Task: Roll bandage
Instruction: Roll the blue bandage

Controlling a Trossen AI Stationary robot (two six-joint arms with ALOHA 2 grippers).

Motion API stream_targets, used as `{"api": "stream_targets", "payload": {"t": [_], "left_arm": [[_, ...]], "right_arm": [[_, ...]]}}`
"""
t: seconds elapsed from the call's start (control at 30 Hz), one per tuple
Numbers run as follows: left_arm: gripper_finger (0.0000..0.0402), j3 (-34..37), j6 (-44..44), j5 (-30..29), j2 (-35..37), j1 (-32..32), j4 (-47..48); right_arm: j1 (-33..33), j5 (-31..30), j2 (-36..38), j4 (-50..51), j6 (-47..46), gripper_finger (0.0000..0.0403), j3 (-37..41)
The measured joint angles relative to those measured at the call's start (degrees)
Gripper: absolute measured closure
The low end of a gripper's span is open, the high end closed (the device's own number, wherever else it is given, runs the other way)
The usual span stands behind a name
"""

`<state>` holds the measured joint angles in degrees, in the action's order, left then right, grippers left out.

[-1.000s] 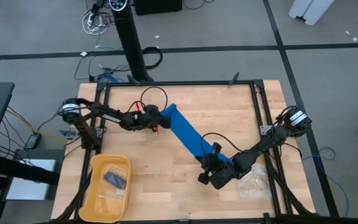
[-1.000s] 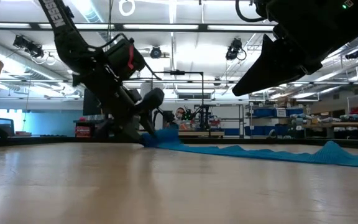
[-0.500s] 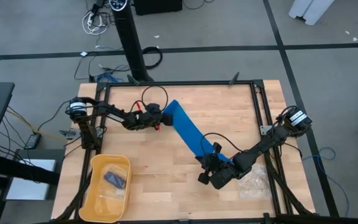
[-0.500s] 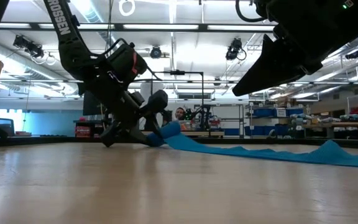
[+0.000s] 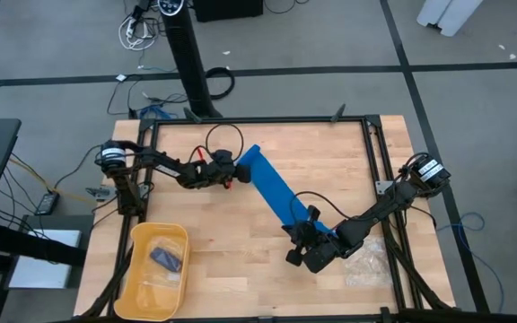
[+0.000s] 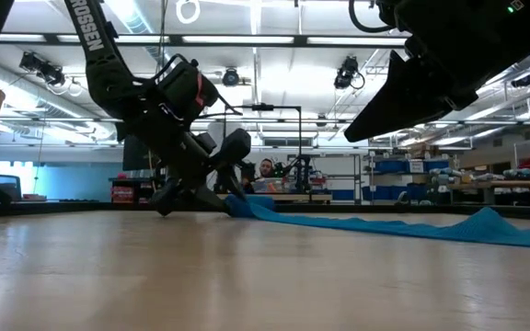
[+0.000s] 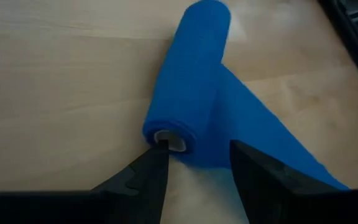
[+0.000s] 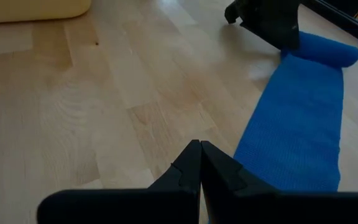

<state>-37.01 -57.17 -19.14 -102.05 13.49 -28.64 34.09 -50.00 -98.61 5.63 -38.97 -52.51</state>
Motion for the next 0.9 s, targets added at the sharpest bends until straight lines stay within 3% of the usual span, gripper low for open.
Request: {"api": "stream_targets", "payload": {"t": [0.3,0.9], "left_arm": [[0.0223,0.01,0.75,-0.8,-0.01,-0.1,-2.96],[0.0223,0.01,17.32,-6.31,-0.01,2.89,-4.44]], "right_arm": [[0.0,0.03,0.0,-0.02,0.01,0.0394,0.0],[-0.04,-0.08,0.0,-0.02,0.58,0.0394,0.0]]}}
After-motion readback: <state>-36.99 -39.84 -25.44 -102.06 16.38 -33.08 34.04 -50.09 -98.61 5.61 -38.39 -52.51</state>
